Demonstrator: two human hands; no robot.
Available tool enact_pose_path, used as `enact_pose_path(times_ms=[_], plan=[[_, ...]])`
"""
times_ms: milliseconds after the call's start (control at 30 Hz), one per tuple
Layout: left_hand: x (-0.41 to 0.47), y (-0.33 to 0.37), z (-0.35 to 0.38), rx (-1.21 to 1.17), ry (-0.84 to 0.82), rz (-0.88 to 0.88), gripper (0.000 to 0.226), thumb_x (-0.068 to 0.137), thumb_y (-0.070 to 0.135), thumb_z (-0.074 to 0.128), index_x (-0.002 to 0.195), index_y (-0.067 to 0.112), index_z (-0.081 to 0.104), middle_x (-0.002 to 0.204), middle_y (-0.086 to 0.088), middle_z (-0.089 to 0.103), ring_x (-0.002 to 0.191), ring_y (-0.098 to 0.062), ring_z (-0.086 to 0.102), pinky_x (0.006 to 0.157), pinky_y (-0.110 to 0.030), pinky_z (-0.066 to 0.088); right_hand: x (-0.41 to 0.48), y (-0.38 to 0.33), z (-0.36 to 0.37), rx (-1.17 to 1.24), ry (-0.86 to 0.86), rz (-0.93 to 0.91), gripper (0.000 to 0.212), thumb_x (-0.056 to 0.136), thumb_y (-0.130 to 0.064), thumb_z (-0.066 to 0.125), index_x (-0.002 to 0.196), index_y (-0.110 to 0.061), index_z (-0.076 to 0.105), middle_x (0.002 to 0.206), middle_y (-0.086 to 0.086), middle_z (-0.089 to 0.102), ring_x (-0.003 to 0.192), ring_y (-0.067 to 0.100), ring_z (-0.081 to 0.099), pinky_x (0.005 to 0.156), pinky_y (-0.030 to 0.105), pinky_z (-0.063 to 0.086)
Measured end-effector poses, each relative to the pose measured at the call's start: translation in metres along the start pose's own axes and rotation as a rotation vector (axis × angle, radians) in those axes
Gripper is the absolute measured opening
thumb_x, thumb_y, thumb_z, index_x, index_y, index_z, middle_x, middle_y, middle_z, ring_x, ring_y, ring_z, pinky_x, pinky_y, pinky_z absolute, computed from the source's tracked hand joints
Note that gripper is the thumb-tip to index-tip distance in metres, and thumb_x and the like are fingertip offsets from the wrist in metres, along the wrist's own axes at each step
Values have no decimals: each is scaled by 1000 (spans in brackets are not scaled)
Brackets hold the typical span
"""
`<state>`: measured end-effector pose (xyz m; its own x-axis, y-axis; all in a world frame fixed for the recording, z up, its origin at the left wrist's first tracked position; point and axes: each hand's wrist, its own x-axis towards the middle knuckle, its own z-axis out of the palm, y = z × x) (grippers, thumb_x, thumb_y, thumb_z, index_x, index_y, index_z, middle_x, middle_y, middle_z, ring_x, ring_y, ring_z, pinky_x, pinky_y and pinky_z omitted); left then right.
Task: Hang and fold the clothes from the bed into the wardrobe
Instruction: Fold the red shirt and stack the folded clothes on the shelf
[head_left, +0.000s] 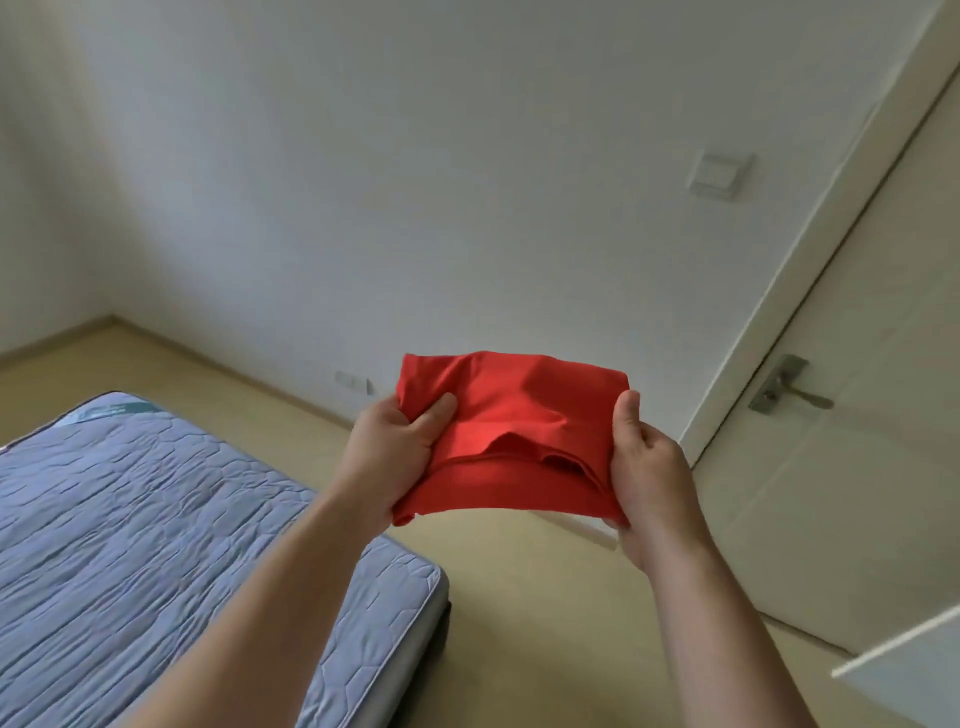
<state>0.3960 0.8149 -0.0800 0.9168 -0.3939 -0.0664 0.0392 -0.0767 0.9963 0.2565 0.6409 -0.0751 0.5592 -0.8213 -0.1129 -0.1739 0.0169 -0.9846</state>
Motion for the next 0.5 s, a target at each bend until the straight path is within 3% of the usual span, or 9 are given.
enact_pose_path(times_ms=[100,167,233,367,500], plan=[[-10,18,55,0,-93,-2,35,90,45,72,83,12,66,53,-3,55,37,-16,47,38,-22,34,5,-3,-56,48,80,26,61,91,-78,40,84,-25,69,67,3,52,56,21,56,51,35,43],[-17,29,97,-11,-155,1,33,91,45,71,83,14,66,49,-1,51,32,-14,42,36,-19,30,13,-4,-99,91,111,15,61,90,-72,48,90,-15,69,72,5,53,62,23,56,57,39,43],[-25,41,145,-11,-218,12,34,90,47,71,87,13,68,56,-3,55,39,-15,47,41,-22,34,22,-7,-149,103,173,14,59,86,-66,52,93,-10,67,72,5,51,62,22,52,57,37,40],[-42,63,246,-30,-333,28,35,90,50,70,96,15,70,68,-8,58,47,-18,49,45,-26,34,37,-12,-250,113,283,-33,41,92,-56,54,81,-21,71,58,-2,49,47,15,49,46,27,37],[-67,80,359,-55,-482,42,36,92,47,69,101,12,69,71,-10,57,47,-18,48,45,-27,34,46,-11,-360,98,417,-73,44,96,-57,51,79,-20,68,59,0,48,50,18,48,49,31,35]])
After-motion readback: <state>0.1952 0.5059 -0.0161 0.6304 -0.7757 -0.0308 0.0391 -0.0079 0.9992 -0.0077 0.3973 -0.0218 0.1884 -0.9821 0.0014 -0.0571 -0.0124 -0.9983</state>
